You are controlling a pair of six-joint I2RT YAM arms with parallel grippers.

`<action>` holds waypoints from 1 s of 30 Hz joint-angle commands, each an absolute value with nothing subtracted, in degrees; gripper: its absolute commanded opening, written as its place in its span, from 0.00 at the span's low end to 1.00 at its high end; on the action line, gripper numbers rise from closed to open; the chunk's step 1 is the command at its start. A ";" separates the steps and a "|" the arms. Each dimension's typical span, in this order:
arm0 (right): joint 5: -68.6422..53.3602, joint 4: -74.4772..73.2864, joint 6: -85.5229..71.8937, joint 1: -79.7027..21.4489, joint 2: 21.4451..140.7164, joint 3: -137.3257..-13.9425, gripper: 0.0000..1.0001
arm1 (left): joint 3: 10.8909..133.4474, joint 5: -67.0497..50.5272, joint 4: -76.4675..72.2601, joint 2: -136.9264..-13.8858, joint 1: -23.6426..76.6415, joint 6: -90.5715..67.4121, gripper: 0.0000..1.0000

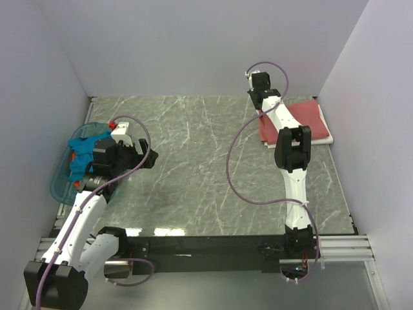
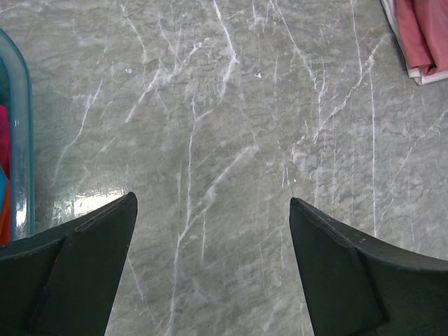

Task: Fold and stack the t-shirts
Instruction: Neatly place the folded tshirt to the corner

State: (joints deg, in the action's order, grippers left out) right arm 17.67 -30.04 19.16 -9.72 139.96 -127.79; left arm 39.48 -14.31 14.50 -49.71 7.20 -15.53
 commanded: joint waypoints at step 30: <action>13.01 -23.38 14.24 -7.20 132.27 -122.17 0.05 | 39.81 -15.29 13.01 -49.66 7.21 -14.41 0.95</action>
